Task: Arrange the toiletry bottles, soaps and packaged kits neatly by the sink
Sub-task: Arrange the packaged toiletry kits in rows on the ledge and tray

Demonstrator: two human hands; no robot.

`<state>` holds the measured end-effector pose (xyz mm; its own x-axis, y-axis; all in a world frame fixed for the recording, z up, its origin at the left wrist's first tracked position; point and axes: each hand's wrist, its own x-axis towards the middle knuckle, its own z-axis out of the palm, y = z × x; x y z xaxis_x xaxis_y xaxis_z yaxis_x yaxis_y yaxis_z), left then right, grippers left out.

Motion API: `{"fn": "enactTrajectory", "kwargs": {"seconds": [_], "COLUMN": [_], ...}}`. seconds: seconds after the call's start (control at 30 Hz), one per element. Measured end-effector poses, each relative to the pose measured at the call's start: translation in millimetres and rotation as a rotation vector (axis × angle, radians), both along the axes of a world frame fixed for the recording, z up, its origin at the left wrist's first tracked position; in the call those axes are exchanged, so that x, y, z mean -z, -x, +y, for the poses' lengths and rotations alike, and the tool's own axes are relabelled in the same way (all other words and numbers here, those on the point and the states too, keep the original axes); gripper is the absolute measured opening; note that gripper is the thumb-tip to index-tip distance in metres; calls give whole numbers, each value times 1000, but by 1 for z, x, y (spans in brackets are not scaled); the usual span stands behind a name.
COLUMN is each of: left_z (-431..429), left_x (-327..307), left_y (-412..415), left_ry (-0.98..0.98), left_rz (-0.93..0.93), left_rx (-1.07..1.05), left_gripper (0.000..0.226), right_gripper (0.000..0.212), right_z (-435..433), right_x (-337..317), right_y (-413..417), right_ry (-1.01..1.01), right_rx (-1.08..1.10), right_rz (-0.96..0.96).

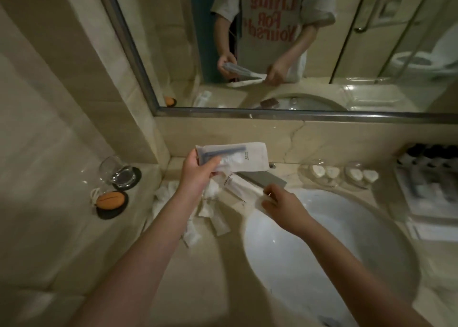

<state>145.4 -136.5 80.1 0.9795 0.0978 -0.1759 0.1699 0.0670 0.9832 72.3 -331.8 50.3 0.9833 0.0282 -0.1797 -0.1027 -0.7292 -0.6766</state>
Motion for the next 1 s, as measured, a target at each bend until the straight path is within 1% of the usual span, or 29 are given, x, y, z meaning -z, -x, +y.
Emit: {"fn": "enactTrajectory", "kwargs": {"seconds": [0.2,0.3,0.4,0.57,0.77,1.0], "left_z": [-79,-123,-165,-232,-298,-366], "left_x": [1,7,13,20,26,32], "left_y": [30,44,57,72,79,87], "left_ry": [48,79,102,84,36,-64], "left_rz": [15,31,56,65,76,52], "left_rx": [141,205,290,403,429,484], "left_gripper": [18,18,18,20,19,15], "right_gripper": [10,29,33,23,15,15], "right_z": [-80,-122,-162,-223,-289,-345], "right_x": [1,6,16,28,45,53], "right_y": [56,81,104,137,166,178], "right_ry": [-4,-16,-28,-12,-20,-65], "right_rx": [167,315,427,544,703,855], "right_rz": [-18,-42,-21,3,23,-27]}}
